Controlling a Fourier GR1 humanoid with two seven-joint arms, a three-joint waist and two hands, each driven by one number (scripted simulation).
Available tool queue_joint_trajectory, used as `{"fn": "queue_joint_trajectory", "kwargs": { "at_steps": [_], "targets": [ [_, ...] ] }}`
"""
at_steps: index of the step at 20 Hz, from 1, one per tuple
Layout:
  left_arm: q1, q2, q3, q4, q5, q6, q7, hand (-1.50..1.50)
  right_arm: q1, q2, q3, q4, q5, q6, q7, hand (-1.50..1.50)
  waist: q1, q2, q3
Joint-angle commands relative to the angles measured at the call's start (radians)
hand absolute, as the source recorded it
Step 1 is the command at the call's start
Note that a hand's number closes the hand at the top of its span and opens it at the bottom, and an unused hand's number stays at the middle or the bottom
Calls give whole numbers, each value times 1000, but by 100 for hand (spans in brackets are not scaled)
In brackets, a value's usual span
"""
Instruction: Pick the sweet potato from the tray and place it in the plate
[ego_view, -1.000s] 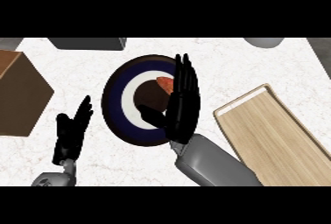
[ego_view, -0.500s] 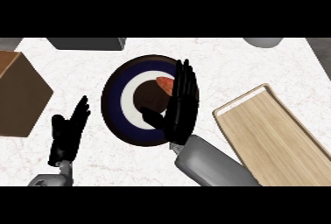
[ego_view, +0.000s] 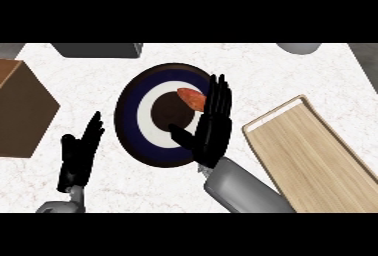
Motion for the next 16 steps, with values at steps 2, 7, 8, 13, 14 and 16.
{"fn": "queue_joint_trajectory", "kwargs": {
  "at_steps": [2,7,8,13,14,16],
  "targets": [
    [-28,-27,2,50,-9,17,9,0,21,7,-5,-30,94,-8,201,-150,-9,-1,-1],
    [4,-11,6,-19,-5,4,19,0,85,7,-33,-118,151,78,222,-150,-14,-3,0],
    [2,5,21,-29,16,-19,40,0,106,7,-57,-74,101,38,141,-150,-11,0,0],
    [22,0,8,-70,-5,-14,39,0,237,7,-35,-226,240,98,206,-150,-15,-3,0],
    [34,-1,16,-67,2,-13,47,0,320,7,-68,-245,267,85,137,-150,-20,-3,0],
    [21,-19,7,-39,-20,2,38,0,292,7,-84,-239,271,65,152,-150,-16,-1,0]
  ]
}}
